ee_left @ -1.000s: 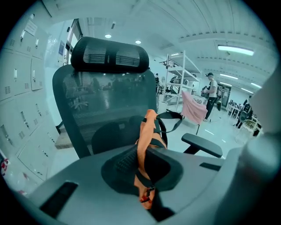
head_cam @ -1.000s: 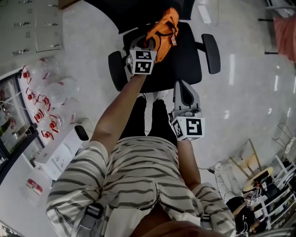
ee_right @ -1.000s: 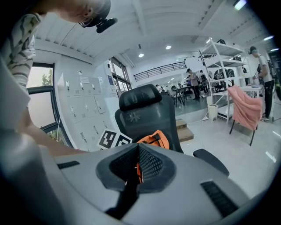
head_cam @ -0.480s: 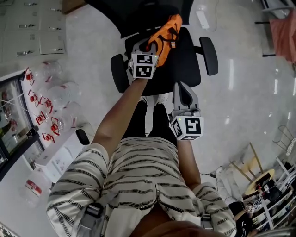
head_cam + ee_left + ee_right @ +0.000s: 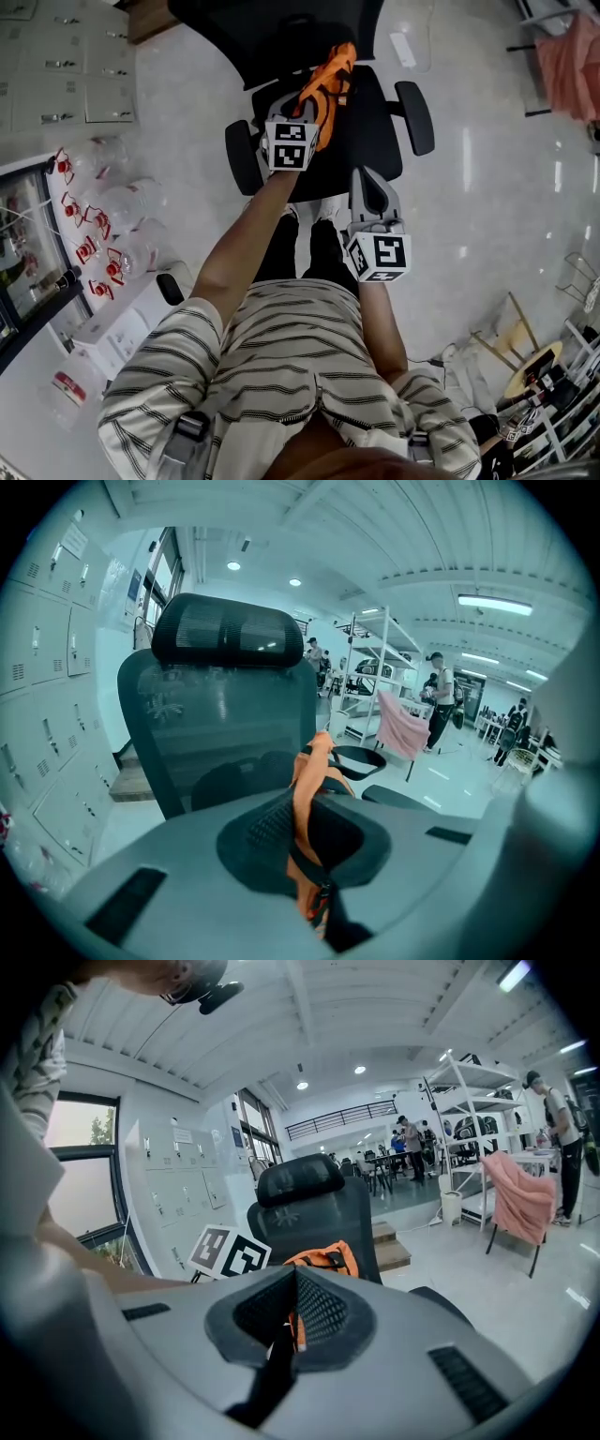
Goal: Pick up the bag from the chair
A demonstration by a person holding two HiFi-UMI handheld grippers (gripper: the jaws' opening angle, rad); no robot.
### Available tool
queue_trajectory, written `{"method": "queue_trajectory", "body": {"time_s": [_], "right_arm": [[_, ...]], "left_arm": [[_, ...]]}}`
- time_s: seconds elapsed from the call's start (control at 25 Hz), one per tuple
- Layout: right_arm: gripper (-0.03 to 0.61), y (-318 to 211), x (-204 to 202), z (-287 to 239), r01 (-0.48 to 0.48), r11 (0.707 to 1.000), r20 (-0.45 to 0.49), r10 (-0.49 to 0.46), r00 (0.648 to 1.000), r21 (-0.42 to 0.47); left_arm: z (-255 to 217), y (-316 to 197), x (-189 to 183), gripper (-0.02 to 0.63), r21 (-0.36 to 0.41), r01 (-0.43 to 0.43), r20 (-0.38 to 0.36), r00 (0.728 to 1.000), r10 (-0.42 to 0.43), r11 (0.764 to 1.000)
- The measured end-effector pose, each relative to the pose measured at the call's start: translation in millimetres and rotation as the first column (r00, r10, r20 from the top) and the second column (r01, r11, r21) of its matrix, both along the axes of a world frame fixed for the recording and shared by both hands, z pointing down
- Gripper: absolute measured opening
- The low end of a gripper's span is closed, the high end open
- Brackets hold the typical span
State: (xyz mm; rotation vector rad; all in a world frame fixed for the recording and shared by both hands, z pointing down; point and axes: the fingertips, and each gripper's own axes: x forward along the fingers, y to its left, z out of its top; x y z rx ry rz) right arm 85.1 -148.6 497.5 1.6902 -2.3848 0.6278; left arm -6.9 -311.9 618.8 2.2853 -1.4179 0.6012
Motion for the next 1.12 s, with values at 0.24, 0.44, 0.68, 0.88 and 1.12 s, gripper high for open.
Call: {"method": "queue_trajectory", "body": {"time_s": [0.24, 0.44, 0.68, 0.88, 1.12], "right_arm": [[0.018, 2, 1, -4, -0.004, 1.000, -0.001, 0.004, 1.000, 0.011], [0.018, 2, -3, -11, 0.002, 1.000, -0.002, -0.002, 1.000, 0.021], [0.018, -1, 2, -22, 0.001, 0.999, -0.006, -0.001, 1.000, 0.046], [0.018, -5, -1, -29, 0.005, 0.998, -0.014, -0.004, 1.000, 0.061], [0.018, -9, -3, -36, 0.007, 0.998, -0.009, -0.007, 1.000, 0.069]], "left_arm": [[-11, 4, -1, 0.031, 0.010, -0.006, 0.000, 1.000, 0.006, 1.000], [-21, 10, -7, 0.031, -0.002, 0.015, -0.032, 0.999, -0.015, 1.000], [-35, 18, -8, 0.031, 0.001, 0.019, -0.046, 0.999, -0.019, 1.000], [-48, 24, -11, 0.031, 0.015, 0.008, -0.060, 0.998, -0.007, 1.000], [-67, 30, -15, 0.031, 0.030, 0.013, -0.087, 0.996, -0.010, 0.999]]}}
